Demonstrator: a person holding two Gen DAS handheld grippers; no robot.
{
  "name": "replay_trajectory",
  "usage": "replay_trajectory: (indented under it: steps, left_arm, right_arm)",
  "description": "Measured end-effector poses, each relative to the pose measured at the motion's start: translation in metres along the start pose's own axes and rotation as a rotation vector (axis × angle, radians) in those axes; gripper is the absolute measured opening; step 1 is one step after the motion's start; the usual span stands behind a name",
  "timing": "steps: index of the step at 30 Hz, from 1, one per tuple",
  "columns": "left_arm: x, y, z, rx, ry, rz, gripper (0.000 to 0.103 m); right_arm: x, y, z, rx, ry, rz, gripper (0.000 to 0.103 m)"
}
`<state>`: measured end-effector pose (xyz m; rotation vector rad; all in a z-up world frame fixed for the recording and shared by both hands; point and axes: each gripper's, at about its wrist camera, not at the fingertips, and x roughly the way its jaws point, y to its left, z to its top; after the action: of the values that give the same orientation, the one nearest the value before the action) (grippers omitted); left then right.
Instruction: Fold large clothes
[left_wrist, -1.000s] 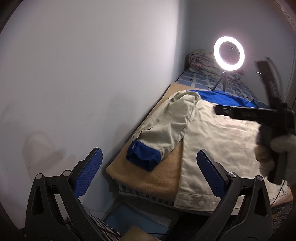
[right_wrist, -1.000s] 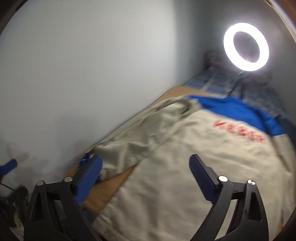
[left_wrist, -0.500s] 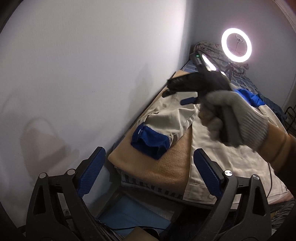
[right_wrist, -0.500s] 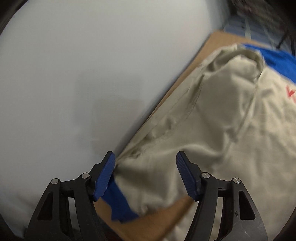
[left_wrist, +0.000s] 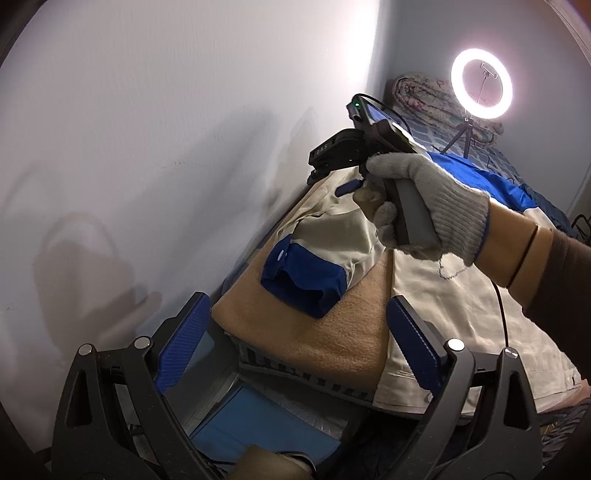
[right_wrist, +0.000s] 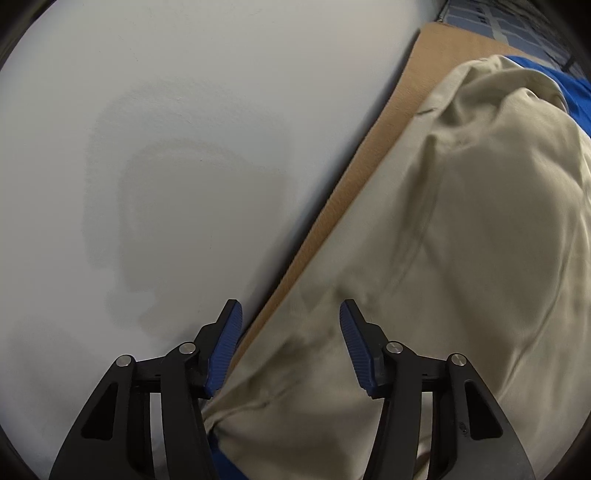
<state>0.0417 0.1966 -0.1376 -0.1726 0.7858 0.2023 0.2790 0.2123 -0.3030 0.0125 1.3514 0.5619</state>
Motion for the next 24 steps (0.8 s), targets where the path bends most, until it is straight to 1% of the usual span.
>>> replay_trajectory:
  steps: [1,3,6,9,11,13,15,21,22,24]
  left_arm:
    - [0.002,0.0,0.001,0.002,0.002,0.0,0.097]
    - [0.004,-0.001,0.002,0.007,0.0,0.001,0.097]
    - [0.007,0.0,0.005,0.008,-0.001,-0.003,0.097]
    - [0.008,0.003,0.007,0.004,0.004,-0.017,0.097]
    - [0.008,0.005,0.008,0.007,-0.001,-0.013,0.097]
    - [0.006,0.006,0.008,0.012,-0.009,-0.005,0.093]
    - [0.006,0.008,0.008,0.014,-0.011,0.0,0.085]
    - [0.003,0.011,0.012,0.002,-0.024,-0.018,0.08]
    - [0.003,0.011,0.013,0.004,-0.026,-0.024,0.079]
    - [0.002,0.008,0.014,0.012,-0.023,-0.036,0.073]
  right_arm:
    - [0.005,0.001,0.001,-0.002,0.009,-0.008,0.035]
    - [0.012,0.002,0.0,-0.008,0.029,-0.018,0.011]
    - [0.015,0.001,-0.004,-0.013,0.031,-0.014,0.004]
    - [0.007,-0.003,0.001,-0.024,0.015,0.003,0.002]
    - [-0.004,-0.003,-0.002,-0.031,0.004,0.014,0.001]
    - [-0.02,-0.011,-0.003,-0.035,-0.016,0.036,0.001]
    - [-0.034,-0.015,-0.006,-0.031,-0.033,0.054,0.001]
    - [-0.092,-0.036,-0.022,-0.014,-0.091,0.108,0.001]
    - [-0.095,-0.043,-0.02,-0.013,-0.099,0.113,0.001]
    - [-0.114,-0.051,-0.026,-0.01,-0.121,0.123,0.001]
